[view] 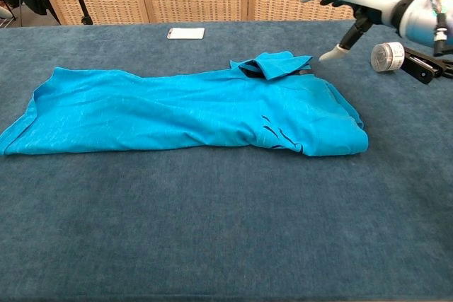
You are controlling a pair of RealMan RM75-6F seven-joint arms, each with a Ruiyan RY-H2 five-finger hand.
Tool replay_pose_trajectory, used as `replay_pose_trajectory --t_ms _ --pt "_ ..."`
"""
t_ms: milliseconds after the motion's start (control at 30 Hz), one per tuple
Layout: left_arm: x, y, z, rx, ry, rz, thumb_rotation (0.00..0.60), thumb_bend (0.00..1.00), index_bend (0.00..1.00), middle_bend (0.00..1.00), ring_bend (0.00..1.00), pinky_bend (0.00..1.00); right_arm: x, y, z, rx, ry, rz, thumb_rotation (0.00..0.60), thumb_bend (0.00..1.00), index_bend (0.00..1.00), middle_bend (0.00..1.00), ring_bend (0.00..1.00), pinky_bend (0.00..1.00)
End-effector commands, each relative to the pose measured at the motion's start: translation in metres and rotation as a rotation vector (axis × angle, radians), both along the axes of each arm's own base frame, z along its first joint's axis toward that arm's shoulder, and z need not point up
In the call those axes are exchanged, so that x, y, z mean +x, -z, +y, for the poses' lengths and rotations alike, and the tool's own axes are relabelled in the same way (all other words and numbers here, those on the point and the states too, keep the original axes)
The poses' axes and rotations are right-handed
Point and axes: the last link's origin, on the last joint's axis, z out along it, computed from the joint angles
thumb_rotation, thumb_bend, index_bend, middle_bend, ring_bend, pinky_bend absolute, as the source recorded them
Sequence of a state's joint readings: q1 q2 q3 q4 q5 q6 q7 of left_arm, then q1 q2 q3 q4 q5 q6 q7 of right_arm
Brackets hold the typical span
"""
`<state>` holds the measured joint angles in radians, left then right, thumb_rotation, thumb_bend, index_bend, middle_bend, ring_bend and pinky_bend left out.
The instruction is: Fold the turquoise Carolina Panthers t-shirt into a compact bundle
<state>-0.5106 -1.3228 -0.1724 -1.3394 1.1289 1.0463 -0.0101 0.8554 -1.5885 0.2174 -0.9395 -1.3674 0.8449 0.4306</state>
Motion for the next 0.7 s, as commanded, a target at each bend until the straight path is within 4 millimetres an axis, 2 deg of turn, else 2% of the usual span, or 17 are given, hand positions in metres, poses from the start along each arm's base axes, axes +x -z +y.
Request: replay_pose_trajectory --t_ms 33,167,267,333,600,700 --pt "-0.003 0.004 -0.007 -0.02 0.014 0.015 0.6 0.05 0.0 0.0 0.0 0.0 -0.04 -0.044 0.057 -0.053 -0.047 0.055 0.6 0.0 0.0 0.0 0.0 0.01" --pt "-0.006 0.008 -0.012 -0.039 0.024 0.023 0.6 0.05 0.0 0.0 0.0 0.0 -0.059 -0.065 0.086 -0.101 -0.047 0.085 0.6 0.0 0.0 0.0 0.0 0.01" --pt "-0.008 0.012 -0.021 -0.055 0.039 0.036 0.6 0.06 0.0 0.0 0.0 0.0 -0.085 -0.09 0.12 -0.19 -0.015 0.085 0.6 0.0 0.0 0.0 0.0 0.01" --pt "-0.011 0.015 -0.027 -0.062 0.048 0.041 0.6 0.06 0.0 0.0 0.0 0.0 -0.095 -0.1 0.14 -0.233 0.006 0.061 0.6 0.0 0.0 0.0 0.0 0.01" --pt "-0.015 0.022 -0.044 -0.101 0.062 0.034 0.6 0.06 0.0 0.0 0.0 0.0 -0.111 -0.117 0.175 -0.291 0.072 -0.013 0.6 0.0 0.0 0.0 0.0 0.01" --pt "-0.024 0.029 -0.052 -0.112 0.046 0.033 0.6 0.07 0.0 0.0 0.0 0.0 -0.113 -0.124 0.185 -0.322 0.072 -0.042 0.6 0.0 0.0 0.0 0.0 0.01"
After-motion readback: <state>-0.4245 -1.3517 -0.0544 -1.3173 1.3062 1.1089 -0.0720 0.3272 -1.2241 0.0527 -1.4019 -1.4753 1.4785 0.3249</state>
